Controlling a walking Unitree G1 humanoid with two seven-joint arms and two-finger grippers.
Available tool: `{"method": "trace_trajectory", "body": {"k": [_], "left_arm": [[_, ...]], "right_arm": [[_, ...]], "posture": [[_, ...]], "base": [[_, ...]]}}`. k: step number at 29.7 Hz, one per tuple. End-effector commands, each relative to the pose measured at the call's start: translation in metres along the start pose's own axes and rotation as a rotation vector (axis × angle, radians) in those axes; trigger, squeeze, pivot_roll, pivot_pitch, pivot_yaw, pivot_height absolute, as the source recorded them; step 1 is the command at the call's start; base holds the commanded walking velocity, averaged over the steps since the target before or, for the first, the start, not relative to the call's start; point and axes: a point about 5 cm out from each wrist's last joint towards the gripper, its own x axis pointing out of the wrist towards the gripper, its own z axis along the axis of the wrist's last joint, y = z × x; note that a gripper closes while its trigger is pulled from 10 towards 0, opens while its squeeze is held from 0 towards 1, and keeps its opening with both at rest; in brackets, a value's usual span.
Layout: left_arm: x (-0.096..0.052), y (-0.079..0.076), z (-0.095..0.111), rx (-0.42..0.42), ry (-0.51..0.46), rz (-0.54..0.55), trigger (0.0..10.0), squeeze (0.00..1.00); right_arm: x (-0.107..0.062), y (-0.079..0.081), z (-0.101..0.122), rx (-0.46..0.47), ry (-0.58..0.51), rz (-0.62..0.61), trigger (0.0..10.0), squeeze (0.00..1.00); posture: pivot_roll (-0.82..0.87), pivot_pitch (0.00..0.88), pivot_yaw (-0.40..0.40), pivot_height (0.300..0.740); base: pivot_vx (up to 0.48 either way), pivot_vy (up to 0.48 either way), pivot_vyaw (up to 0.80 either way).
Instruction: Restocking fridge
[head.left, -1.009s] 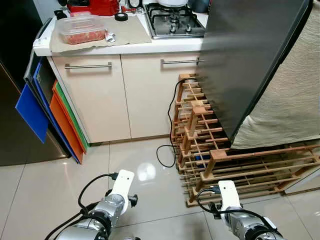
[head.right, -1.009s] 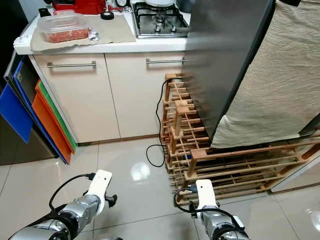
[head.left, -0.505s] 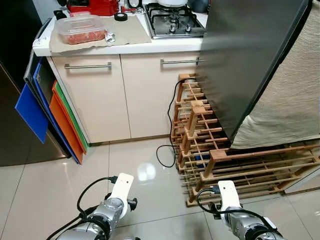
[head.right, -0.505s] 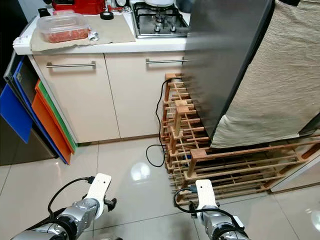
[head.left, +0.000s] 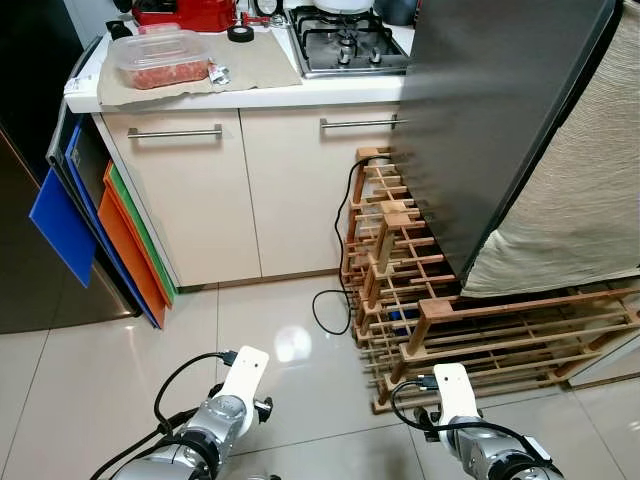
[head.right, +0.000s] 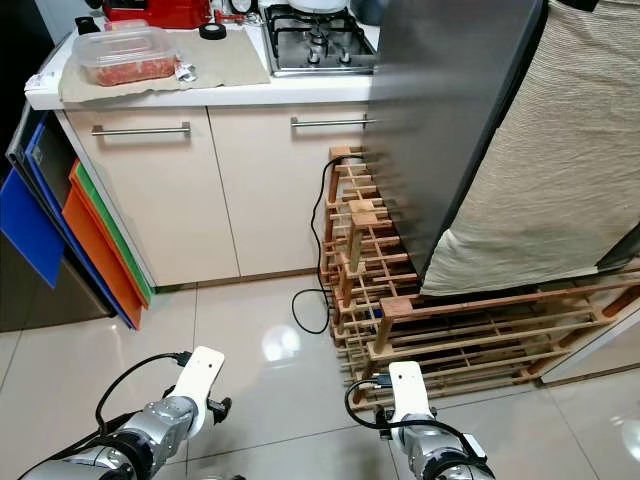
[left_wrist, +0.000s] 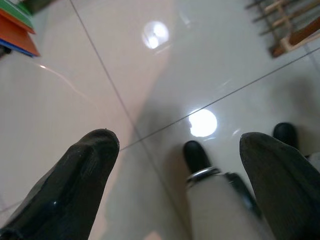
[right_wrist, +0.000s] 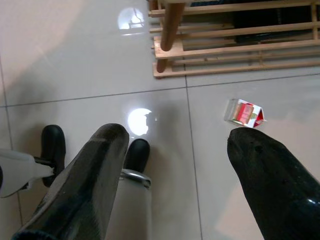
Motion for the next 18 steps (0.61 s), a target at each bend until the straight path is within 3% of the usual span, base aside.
{"method": "trace_trajectory", "body": {"k": [1,8,14,18], "left_arm": [[0.0,-0.001,-0.001,0.058,-0.003,-0.015,10.0,0.0],[0.0,-0.003,0.001,0.097,-0.01,-0.025,10.0,0.0],[0.001,-0.013,0.006,0.093,-0.019,-0.05,10.0,0.0],[0.001,-0.022,0.01,0.113,-0.029,-0.08,10.0,0.0]], "right_arm": [[0.0,0.0,-0.001,0.008,-0.009,-0.008,10.0,0.0],[0.0,0.0,-0.002,0.031,-0.001,-0.025,10.0,0.0],[0.0,-0.001,-0.003,0.028,0.004,-0.033,10.0,0.0],[0.0,-0.003,-0.003,0.086,-0.008,-0.057,10.0,0.0]], "posture": [[0.11,0.0,0.019,0.74],[0.07,0.0,0.031,0.74],[0.02,0.0,0.044,0.74],[-0.06,0.0,0.076,0.74]], "base": [[0.0,0.0,0.0],[0.0,0.0,0.0],[0.0,0.0,0.0],[0.0,0.0,0.0]]}}
